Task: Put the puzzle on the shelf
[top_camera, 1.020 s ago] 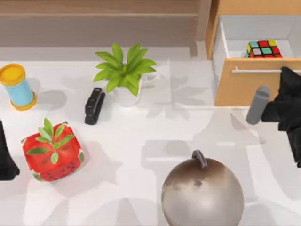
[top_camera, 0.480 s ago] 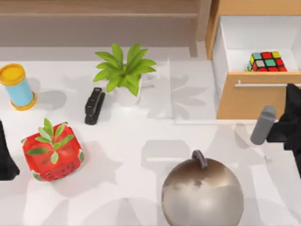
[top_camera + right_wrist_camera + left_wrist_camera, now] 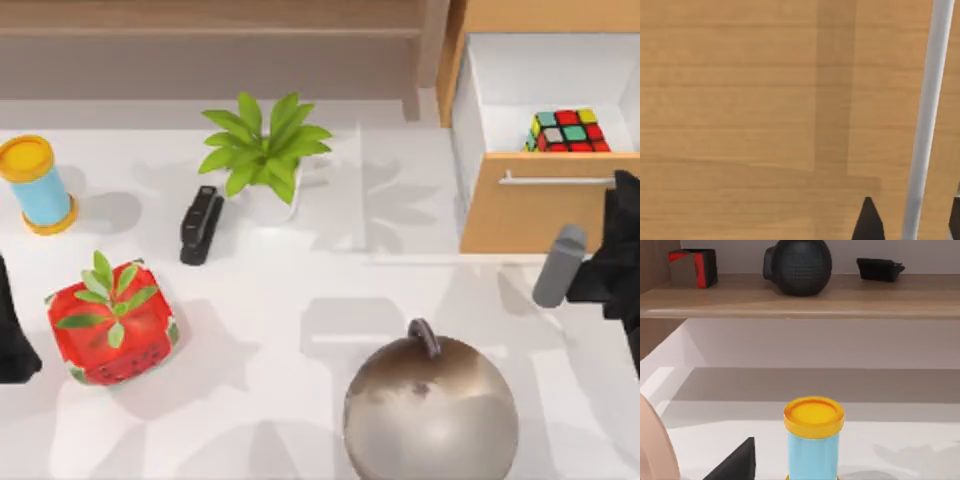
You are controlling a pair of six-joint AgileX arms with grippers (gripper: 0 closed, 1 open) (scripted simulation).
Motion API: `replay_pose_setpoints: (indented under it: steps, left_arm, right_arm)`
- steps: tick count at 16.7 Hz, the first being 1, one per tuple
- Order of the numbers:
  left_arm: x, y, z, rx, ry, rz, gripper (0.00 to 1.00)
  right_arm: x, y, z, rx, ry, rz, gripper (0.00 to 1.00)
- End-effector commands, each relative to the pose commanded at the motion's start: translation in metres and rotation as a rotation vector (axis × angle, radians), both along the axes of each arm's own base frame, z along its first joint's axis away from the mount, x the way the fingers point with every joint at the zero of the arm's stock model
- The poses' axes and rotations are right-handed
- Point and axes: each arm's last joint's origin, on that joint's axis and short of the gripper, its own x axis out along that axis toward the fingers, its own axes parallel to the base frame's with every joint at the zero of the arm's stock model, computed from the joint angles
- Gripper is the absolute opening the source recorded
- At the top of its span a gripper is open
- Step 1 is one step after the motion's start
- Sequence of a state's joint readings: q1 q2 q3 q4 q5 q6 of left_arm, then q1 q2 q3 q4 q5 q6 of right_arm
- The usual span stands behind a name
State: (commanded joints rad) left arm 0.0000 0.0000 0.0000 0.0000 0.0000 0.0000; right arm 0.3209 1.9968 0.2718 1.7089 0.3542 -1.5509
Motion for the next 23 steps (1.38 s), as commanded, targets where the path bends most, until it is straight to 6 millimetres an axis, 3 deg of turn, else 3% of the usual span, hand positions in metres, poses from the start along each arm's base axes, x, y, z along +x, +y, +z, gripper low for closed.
replay_pose_setpoints:
  steps: [5,6,15,22,23]
  left_arm:
    - [0.000,0.000,0.000,0.000,0.000,0.000,1.00]
    - [0.000,0.000,0.000,0.000,0.000,0.000,1.00]
    - [0.000,0.000,0.000,0.000,0.000,0.000,1.00]
    - [0.000,0.000,0.000,0.000,0.000,0.000,1.00]
    - [0.000,0.000,0.000,0.000,0.000,0.000,1.00]
  right_arm:
    - [0.000,0.000,0.000,0.000,0.000,0.000,0.98]
    - [0.000,0.000,0.000,0.000,0.000,0.000,1.00]
    - [0.000,0.000,0.000,0.001,-0.002,0.000,1.00]
    - [-0.020,0.000,0.000,0.000,-0.001,0.000,1.00]
    - [-0.020,-0.001,-0.011,-0.022,0.060,-0.003,1.00]
